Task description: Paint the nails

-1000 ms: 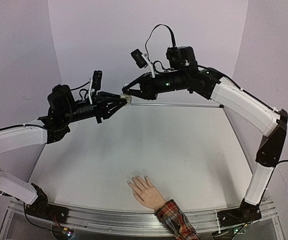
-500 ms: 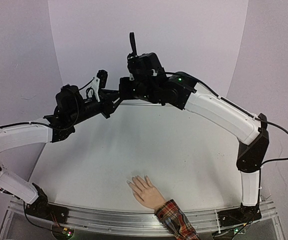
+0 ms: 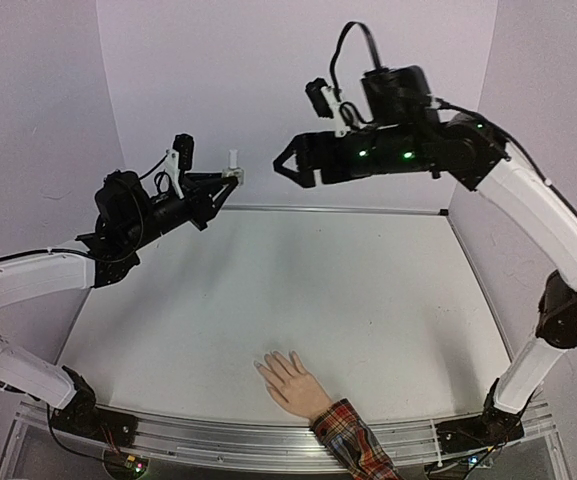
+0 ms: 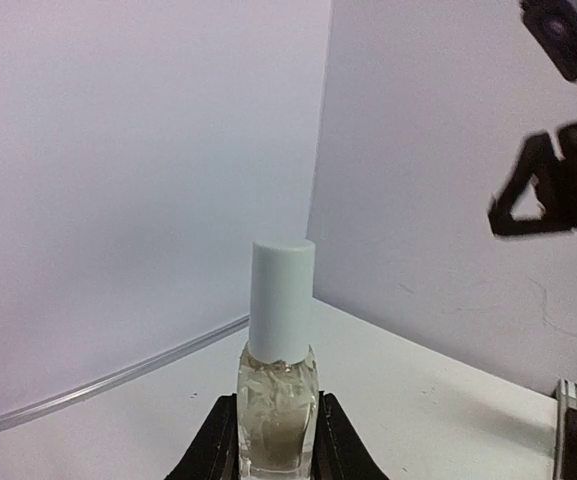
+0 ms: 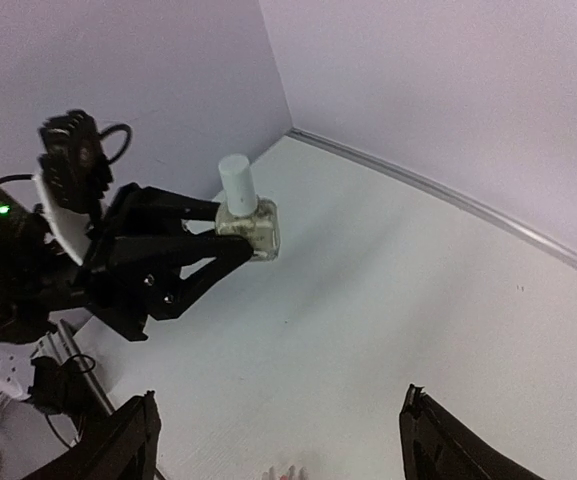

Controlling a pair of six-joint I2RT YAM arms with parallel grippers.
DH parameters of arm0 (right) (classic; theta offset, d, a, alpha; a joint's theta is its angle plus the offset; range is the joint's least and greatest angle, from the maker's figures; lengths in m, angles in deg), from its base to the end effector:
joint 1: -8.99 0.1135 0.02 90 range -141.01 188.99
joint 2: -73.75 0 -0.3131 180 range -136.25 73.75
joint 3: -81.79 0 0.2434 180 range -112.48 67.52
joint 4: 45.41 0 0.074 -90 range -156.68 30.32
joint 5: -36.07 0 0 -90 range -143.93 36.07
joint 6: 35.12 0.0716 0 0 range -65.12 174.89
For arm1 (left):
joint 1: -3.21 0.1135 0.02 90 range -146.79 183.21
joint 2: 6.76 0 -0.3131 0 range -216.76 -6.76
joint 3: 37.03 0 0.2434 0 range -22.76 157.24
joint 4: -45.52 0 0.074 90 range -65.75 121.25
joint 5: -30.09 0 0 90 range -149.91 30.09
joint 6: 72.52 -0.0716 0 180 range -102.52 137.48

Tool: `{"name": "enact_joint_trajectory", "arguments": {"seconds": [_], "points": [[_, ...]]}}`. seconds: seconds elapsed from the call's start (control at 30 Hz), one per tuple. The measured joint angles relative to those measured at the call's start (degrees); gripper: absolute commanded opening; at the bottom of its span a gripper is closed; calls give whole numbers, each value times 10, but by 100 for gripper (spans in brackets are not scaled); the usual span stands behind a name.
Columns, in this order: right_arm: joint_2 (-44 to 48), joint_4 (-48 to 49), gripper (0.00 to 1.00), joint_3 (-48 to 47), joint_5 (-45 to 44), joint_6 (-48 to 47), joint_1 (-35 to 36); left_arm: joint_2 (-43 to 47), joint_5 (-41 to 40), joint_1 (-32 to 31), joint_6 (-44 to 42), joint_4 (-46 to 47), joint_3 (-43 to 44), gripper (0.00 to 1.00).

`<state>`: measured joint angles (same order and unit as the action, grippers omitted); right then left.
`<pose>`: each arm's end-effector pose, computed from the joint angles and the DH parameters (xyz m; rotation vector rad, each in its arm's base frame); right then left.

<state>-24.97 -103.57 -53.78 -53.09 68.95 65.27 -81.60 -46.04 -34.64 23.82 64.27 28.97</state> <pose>0.2200 0.3315 0.5160 -0.7421 1.8943 0.8130 0.2421 -0.2099 0.4030 0.5902 1.3263 -0.8049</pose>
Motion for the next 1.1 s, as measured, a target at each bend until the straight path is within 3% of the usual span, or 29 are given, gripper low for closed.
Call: {"name": "enact_joint_trajectory", "arguments": {"seconds": [0.13,0.3,0.47,0.7,0.9,1.1], "points": [[44,17,79,18,169,-80,-55,27,113,0,13,2,-12,0],[23,26,72,15,385,-182,-56,32,290,0,48,4,4,0],[-15,27,65,-1,513,-234,-56,27,395,-1,78,10,25,0],[-46,31,56,-26,574,-245,-68,1,457,-1,110,36,27,0],[-63,49,55,-33,582,-245,-71,-12,478,0,131,50,27,0],[-77,68,47,-33,580,-232,-71,-14,481,0,137,56,29,0]]}}
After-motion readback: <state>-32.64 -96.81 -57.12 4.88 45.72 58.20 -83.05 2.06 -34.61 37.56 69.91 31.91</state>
